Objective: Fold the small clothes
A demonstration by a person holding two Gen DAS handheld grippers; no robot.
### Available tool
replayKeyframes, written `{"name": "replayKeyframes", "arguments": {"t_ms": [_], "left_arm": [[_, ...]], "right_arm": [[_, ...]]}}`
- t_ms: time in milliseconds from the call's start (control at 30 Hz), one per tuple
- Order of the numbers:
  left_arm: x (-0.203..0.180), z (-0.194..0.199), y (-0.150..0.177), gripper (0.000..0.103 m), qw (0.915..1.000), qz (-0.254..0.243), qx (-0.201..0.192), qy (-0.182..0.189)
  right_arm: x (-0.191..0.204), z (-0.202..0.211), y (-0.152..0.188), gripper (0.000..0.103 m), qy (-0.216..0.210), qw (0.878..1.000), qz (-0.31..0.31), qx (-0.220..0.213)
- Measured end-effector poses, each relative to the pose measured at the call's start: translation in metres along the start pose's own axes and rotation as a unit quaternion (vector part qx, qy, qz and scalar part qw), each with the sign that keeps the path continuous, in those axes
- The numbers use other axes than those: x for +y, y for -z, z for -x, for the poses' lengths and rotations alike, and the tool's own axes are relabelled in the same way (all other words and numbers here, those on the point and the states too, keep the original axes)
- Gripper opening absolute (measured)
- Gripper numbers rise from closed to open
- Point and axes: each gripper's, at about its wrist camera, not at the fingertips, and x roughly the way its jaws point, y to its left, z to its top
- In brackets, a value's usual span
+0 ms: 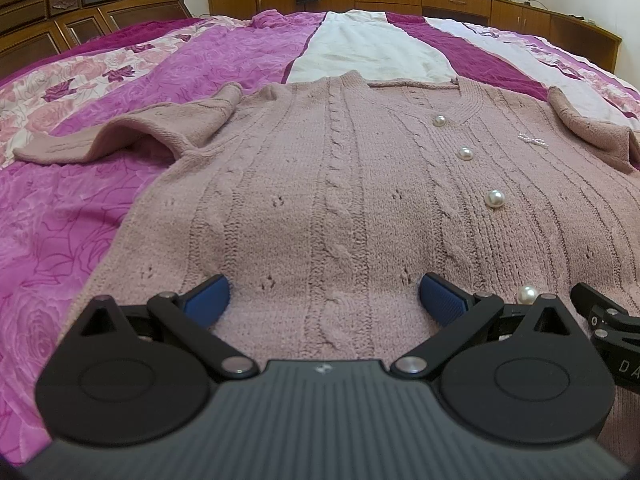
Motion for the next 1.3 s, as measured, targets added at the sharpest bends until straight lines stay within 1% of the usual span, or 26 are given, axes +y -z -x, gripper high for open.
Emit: {"name": "replayKeyframes", "arguments": {"t_ms": [1000, 1300], "left_arm": [[-0.0004, 0.0002, -0.0003, 0.103, 1.0000, 0.000, 0.000, 0.000], [-0.0001, -0.0006, -0.0018, 0.103, 1.0000, -0.001, 0.005, -0.001]], "right_arm": [[0.0004, -0.0001, 0.0004, 0.103, 0.001, 1.000, 0.001, -0.001], [-0.0033, -0.0027, -0.0026, 0.103, 0.002, 1.000, 0.001, 0.006]]}}
